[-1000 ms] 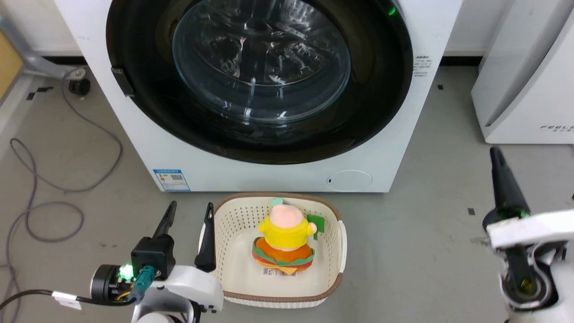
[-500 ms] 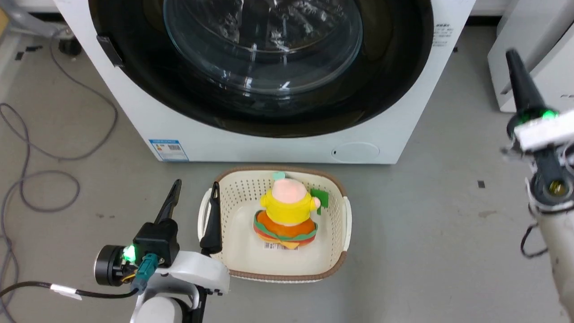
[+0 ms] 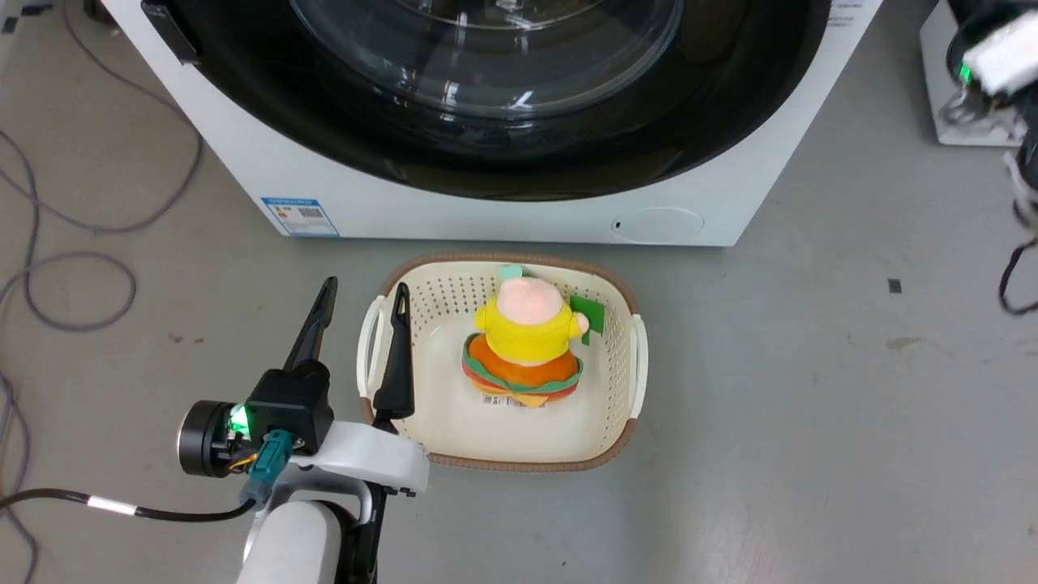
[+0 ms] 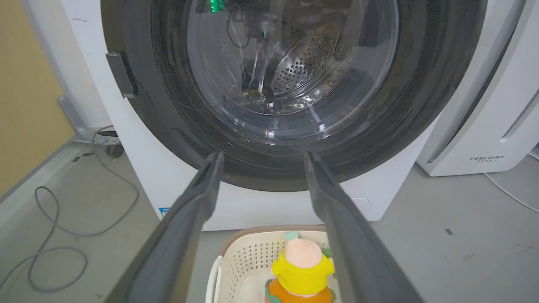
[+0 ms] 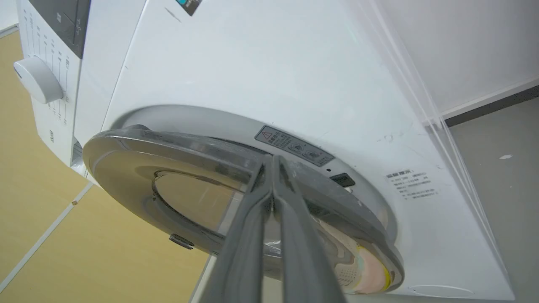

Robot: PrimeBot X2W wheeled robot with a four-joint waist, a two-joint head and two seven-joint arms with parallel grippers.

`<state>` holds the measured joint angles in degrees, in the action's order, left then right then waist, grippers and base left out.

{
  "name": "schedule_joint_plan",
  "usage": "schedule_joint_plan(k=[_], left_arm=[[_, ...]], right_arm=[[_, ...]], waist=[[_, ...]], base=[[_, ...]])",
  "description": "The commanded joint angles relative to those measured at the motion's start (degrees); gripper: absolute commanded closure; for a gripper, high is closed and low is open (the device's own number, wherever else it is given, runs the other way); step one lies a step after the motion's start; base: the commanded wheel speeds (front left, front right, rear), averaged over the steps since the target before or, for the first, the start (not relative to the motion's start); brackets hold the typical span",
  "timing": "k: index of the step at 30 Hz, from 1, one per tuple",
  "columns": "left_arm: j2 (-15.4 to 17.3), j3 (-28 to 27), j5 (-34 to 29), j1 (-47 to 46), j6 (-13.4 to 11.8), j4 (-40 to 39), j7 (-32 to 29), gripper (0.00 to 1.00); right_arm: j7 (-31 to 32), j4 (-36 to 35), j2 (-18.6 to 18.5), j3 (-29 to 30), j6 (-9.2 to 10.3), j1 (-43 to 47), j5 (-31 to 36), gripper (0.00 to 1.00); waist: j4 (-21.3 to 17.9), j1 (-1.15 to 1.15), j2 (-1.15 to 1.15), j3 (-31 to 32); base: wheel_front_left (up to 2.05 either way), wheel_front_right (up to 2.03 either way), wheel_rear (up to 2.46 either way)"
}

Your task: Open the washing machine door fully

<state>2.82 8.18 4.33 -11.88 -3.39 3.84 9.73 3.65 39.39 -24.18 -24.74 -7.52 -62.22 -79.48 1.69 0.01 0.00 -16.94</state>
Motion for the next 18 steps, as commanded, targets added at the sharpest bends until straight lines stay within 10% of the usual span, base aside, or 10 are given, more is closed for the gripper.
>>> schedule_joint_plan(k=[1,18], left_arm=[[0.05,0.28,0.68,-1.21,-0.30,-0.21,0.60,0.00],[0.06,2.80,2.35,-4.26,-1.54,0.18,2.63,0.00]], right_arm=[[1.12,2.21,-1.07,-1.83,0.02,-3.87,-2.36,1.00],[18.95,18.59,-1.76,-18.98,0.02,-26.45,-11.50,1.00]], waist=[[0.26,-0.01,0.00,-0.79],[1.30,-0.01,0.00,-5.79]], base=[[0.00,0.00,0.00],[0.00,0.00,0.00]])
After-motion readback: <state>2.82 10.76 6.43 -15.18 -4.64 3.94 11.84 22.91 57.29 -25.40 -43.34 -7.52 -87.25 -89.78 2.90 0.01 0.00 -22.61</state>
